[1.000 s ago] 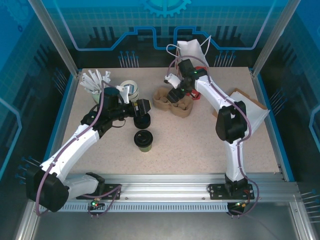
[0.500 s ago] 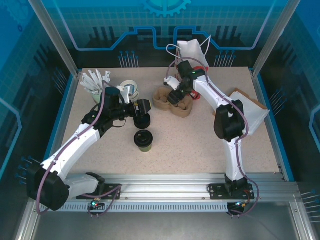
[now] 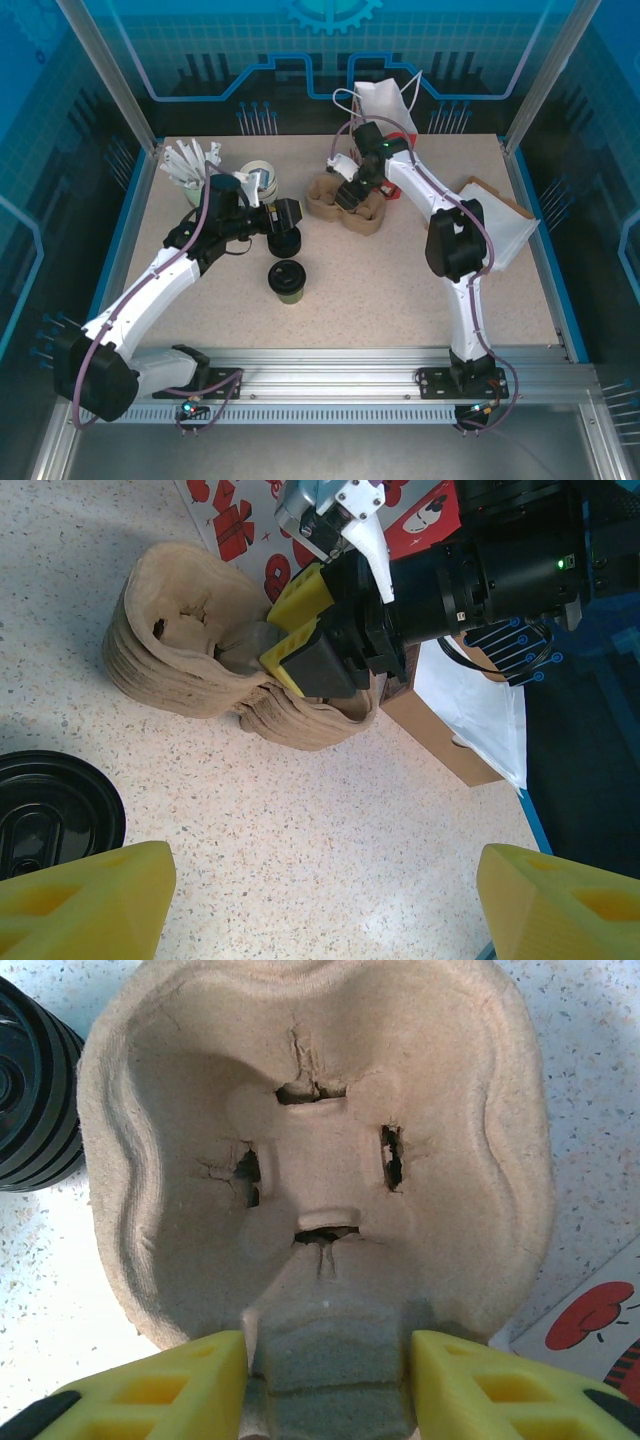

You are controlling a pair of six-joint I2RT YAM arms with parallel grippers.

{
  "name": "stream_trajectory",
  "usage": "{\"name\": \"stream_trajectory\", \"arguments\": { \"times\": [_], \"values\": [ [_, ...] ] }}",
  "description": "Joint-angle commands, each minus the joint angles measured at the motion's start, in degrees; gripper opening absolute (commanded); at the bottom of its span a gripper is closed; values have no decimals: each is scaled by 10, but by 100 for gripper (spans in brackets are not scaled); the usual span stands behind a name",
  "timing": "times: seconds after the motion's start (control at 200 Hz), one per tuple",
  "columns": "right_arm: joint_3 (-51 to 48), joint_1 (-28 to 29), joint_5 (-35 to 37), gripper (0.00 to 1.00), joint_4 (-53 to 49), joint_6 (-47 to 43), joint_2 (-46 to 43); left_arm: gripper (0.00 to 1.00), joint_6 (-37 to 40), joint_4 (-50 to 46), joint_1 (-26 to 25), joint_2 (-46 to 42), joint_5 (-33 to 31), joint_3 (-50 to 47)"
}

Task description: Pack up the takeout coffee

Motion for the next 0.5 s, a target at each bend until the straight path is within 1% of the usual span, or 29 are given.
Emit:
{"name": "stream_trajectory", "arguments": {
  "times": [0.0, 0.355, 0.495],
  "values": [
    [17, -1, -3, 46, -20, -12, 16, 81, 10, 1, -4, -1, 9, 9],
    [19, -2, -2, 36, -22, -23, 11, 81, 11, 1, -4, -4, 8, 6],
    [20, -3, 7, 34, -21, -23, 3, 81, 12, 0, -4, -7, 7, 2]
  ]
}}
